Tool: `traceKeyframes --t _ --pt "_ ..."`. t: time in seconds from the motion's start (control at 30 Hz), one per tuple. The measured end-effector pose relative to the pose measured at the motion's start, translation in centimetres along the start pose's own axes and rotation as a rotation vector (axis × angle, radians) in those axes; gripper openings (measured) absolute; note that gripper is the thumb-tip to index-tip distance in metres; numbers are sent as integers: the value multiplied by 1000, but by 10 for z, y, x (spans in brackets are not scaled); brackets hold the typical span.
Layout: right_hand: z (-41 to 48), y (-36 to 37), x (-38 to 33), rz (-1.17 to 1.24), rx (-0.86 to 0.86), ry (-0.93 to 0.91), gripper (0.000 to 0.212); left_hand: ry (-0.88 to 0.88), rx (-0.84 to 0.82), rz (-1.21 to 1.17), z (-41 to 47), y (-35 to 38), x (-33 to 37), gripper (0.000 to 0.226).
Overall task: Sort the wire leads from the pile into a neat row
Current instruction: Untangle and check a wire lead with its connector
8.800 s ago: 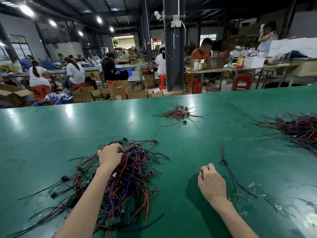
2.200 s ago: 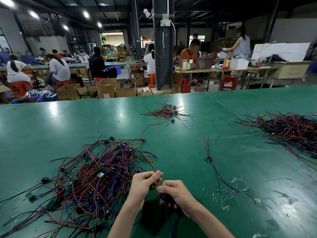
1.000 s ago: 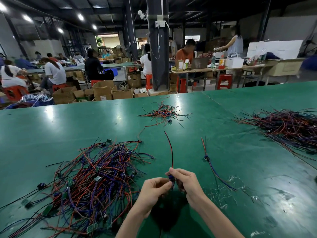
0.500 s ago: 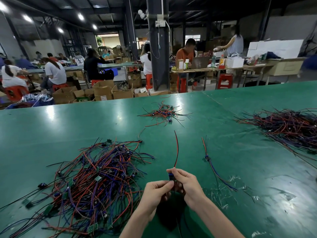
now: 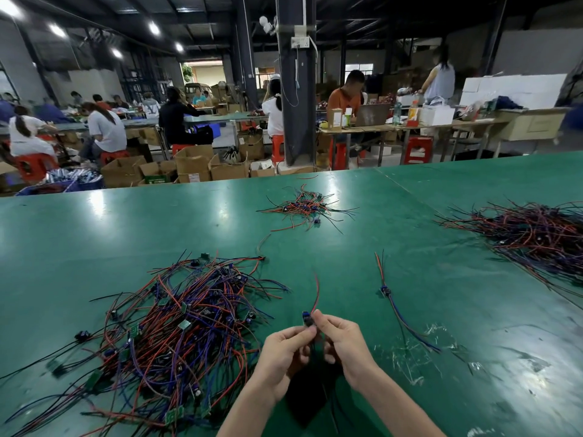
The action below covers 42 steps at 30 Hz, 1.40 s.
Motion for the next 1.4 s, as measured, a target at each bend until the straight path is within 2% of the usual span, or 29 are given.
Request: traceKeyframes --t 0.17,0.27,0.63,0.77,0.97,1.07,1.2,1.3,1.4 --pt "-5 4 8 -163 -57 8 26 26 112 -6 1 -11 4 7" --pt "-6 4 12 -233 -97 38 19 -3 121 -25 -1 -12 5 9" --pt "-9 9 9 -208 -94 66 14 -50 86 37 2 -13 6 15" --pt "-13 11 6 -239 -108 49 17 -61 73 65 -1 -12 6 16" --pt "-12 13 5 -478 -110 -41 32 -60 87 66 -2 -13 7 12" --pt "-12 14 6 -542 -79 -47 33 -46 87 90 -1 -12 6 11" --pt "-14 12 8 -402 -33 62 38 15 102 177 -2 -9 5 14" --pt "-17 10 7 -227 -20 193 33 82 133 256 -2 -7 4 15" --pt "-18 10 6 -186 -28 244 35 162 168 258 -3 -4 8 17"
Point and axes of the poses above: each hand's wrist, its own z-axis towards the middle knuckle, its own y-axis out of the palm, x = y × z, the point moved 4 cm from there along z, towards the middle knuckle, and after that the axes turned 3 degrees about z, right-handed, at the moved point
